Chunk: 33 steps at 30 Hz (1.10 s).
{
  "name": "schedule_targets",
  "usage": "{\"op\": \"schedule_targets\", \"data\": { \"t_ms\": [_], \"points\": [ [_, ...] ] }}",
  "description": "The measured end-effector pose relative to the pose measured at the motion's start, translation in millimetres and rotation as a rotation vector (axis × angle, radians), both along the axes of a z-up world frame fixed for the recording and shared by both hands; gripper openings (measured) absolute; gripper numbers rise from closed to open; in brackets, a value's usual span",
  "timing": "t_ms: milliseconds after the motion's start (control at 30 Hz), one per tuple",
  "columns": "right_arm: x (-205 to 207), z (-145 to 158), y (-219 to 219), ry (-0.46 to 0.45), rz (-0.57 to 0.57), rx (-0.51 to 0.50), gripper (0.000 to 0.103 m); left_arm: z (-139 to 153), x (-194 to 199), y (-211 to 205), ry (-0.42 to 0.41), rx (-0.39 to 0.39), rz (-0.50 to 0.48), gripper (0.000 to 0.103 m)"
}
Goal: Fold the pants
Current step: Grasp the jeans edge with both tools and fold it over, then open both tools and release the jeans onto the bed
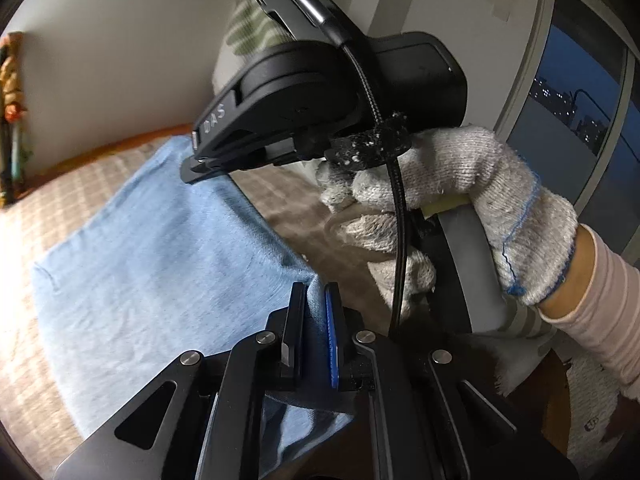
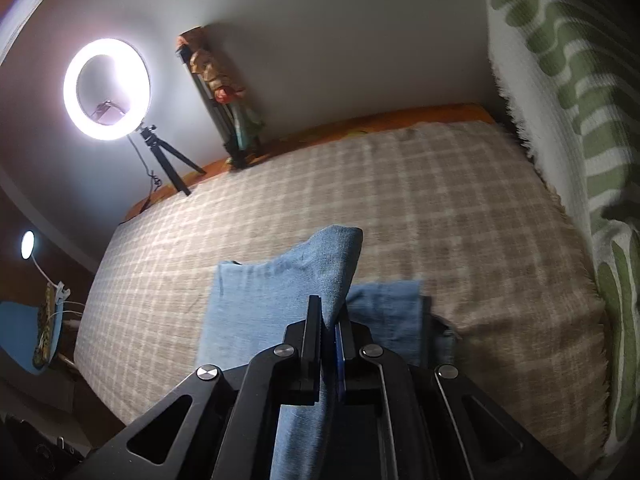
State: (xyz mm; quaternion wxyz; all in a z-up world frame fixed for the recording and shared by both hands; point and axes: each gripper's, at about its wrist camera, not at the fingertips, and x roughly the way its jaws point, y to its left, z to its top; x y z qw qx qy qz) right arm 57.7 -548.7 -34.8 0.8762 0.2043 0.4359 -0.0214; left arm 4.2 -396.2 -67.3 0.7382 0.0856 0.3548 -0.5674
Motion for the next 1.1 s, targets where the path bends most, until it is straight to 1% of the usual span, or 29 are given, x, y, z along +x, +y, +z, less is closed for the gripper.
{"op": "schedule_targets", "data": {
  "t_ms": [167,233,300,367,400,467,533,600,633,667,700,767,800,833,900,933,967,1033,1100],
  "points": [
    [-5,-16,-19,0.012,-0.012,0.01,0.002,-6,-7,-20,-0.004,0.01,-0.039,0.007],
    [-4,-26,-25,0.024,-0.016,0.019,0.002,-10,-9,-28,0.004,0.015,-0.056,0.005],
    [-3,-35,-29,0.033,-0.017,0.027,0.002,-12,-15,-31,-0.015,0.03,-0.063,0.001],
    [-2,-43,-32,0.042,-0.015,0.034,0.002,-17,-17,-30,-0.007,0.041,-0.067,0.001],
    [-2,-46,-35,0.047,-0.014,0.037,0.002,-18,-16,-27,0.005,0.043,-0.076,0.001],
    [-1,-51,-38,0.05,-0.013,0.044,0.002,-16,-16,-20,-0.006,0.057,-0.075,0.001],
    [1,-58,-40,0.054,-0.016,0.044,0.002,-13,-16,-8,-0.002,0.07,-0.074,0.006],
    [4,-62,-39,0.053,-0.013,0.03,0.002,-8,-15,6,0.002,0.078,-0.07,0.007],
    [4,-64,-39,0.053,-0.011,0.024,0.002,-6,-15,13,-0.009,0.082,-0.071,0.008],
    [5,-65,-39,0.051,-0.01,0.022,0.002,-3,-16,22,-0.036,0.091,-0.065,0.008],
    [6,-66,-40,0.049,-0.009,0.021,0.002,0,-23,24,-0.055,0.096,-0.062,0.008],
    [6,-67,-40,0.044,-0.004,0.015,0.003,3,-24,37,-0.068,0.107,-0.054,0.008],
    [5,-67,-39,0.042,0.001,0.006,0.003,5,-22,46,-0.071,0.111,-0.044,0.011],
    [3,-66,-39,0.04,-0.001,-0.011,0.005,7,-18,53,-0.077,0.113,-0.032,0.017],
    [-4,-61,-40,0.035,-0.017,-0.045,0.016,11,-12,67,-0.092,0.118,-0.006,0.023],
    [-9,-57,-41,0.028,-0.024,-0.051,0.017,11,-8,74,-0.1,0.121,0.008,0.023],
    [-16,-52,-42,0.021,-0.036,-0.068,0.019,12,-4,83,-0.113,0.129,0.025,0.024],
    [-31,-41,-40,-0.008,-0.04,-0.098,0.028,10,5,89,-0.127,0.147,0.043,0.024],
    [-46,-32,-32,-0.031,-0.028,-0.116,0.029,6,11,95,-0.133,0.165,0.063,0.024]
  ]
}}
